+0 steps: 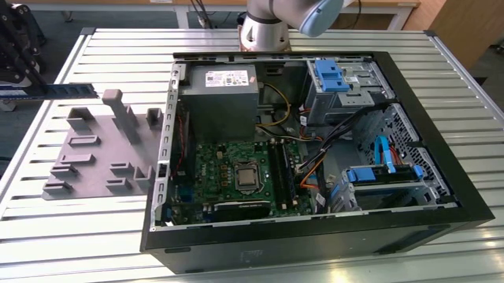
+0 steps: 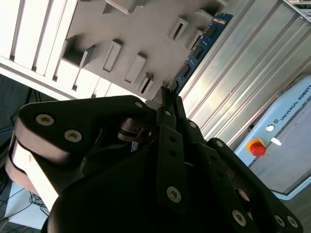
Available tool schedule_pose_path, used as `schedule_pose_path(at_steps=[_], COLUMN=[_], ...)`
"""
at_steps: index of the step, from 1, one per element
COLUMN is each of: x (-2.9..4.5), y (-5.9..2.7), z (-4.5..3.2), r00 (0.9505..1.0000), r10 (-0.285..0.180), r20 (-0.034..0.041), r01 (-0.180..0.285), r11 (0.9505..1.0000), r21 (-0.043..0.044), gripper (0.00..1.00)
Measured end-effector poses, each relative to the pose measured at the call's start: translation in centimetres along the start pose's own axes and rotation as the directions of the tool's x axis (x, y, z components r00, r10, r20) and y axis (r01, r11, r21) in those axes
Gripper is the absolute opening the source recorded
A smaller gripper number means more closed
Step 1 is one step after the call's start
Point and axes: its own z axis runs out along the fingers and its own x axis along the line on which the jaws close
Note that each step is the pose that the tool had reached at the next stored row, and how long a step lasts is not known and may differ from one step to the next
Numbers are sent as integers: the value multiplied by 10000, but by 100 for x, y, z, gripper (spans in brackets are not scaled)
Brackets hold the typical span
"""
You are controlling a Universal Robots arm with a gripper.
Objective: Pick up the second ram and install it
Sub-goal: 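Pick up the second ram and move it above second insertion slot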
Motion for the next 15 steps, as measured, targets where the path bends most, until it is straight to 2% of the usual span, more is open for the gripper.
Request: schedule_pose_path(at_steps=[15], x=[-2], y=[-141], z=[0], r00=[10000], r10=[0], r20=[0], r01=[0], r11=[10000], r21=[-1], gripper=[14])
